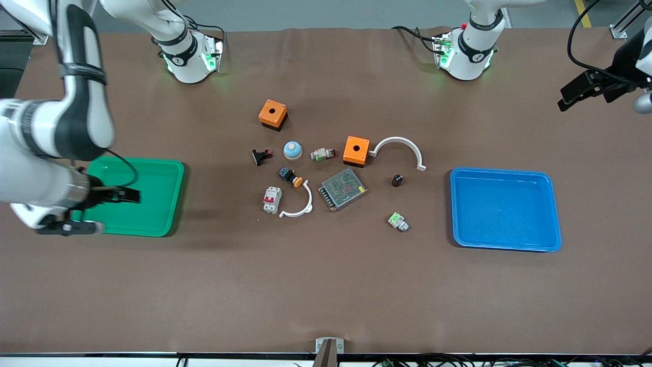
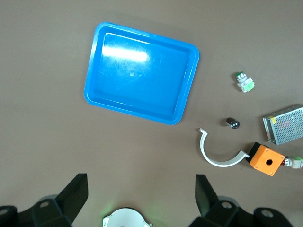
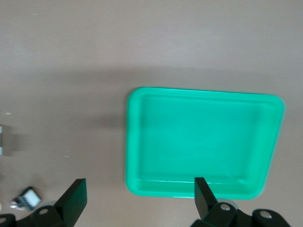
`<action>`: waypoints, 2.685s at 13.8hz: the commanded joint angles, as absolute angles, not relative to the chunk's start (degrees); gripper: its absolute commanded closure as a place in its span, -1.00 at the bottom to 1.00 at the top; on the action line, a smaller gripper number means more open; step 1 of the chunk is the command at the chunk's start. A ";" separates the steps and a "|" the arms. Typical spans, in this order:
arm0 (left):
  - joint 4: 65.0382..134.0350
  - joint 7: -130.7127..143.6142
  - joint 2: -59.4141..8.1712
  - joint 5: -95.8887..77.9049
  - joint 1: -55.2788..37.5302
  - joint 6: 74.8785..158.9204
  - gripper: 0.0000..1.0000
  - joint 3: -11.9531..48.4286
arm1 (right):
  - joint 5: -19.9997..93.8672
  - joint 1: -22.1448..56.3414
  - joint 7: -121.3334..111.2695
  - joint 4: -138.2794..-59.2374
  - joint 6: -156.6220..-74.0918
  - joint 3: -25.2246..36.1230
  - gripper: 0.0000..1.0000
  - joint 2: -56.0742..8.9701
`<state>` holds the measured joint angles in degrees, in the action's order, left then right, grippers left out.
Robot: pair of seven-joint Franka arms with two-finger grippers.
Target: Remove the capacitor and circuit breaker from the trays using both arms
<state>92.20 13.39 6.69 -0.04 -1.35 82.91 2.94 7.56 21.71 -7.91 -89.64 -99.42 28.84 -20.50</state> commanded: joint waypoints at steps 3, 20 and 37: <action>95.45 12.48 9.40 -0.53 -1.40 84.99 -1.00 5.27 | 7.30 21.97 -10.90 -85.45 -94.40 33.13 -1.00 -19.33; 94.31 8.00 9.40 0.70 0.62 84.55 -1.00 4.83 | 7.21 12.27 -10.72 -81.91 -86.66 23.79 -1.00 -15.66; 91.93 7.56 8.79 0.88 0.70 84.38 -1.00 4.75 | -0.44 -2.21 -6.15 -98.87 -92.46 2.71 -1.00 3.07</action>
<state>92.25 9.03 8.36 0.00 0.41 84.31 4.68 0.43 -4.27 -7.11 -94.34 -90.91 1.10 -1.00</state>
